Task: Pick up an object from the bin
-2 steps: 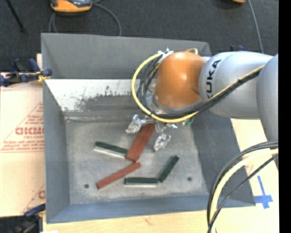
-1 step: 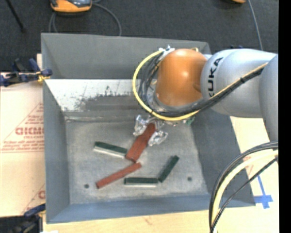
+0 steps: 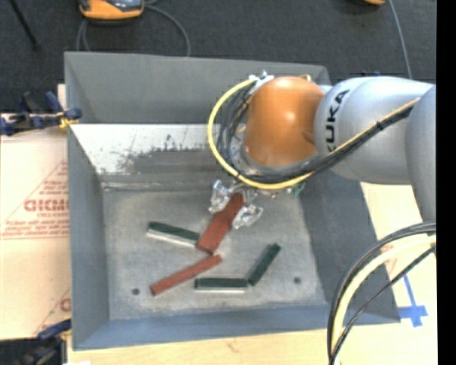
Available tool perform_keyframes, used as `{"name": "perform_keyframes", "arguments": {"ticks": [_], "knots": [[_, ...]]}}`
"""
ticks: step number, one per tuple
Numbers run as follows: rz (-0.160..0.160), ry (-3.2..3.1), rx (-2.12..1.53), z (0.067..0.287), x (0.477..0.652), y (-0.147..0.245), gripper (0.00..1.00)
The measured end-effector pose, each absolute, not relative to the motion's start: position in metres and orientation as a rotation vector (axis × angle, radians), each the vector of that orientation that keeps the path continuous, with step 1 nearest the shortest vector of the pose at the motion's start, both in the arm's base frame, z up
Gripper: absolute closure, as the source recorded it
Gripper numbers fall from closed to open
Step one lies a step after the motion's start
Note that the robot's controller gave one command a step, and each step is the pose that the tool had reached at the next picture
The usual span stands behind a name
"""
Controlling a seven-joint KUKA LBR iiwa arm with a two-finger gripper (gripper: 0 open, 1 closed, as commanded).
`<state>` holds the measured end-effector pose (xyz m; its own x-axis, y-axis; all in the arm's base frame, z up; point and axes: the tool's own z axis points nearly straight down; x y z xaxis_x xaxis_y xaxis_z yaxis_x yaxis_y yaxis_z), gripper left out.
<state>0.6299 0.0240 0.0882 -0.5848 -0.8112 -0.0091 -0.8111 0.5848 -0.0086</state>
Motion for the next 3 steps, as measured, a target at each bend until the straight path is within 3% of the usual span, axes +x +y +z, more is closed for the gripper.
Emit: {"name": "perform_keyframes", "arguments": {"ticks": [3], "knots": [[-0.004,2.793,-1.423,0.115,0.631,0.024,1.00]]}}
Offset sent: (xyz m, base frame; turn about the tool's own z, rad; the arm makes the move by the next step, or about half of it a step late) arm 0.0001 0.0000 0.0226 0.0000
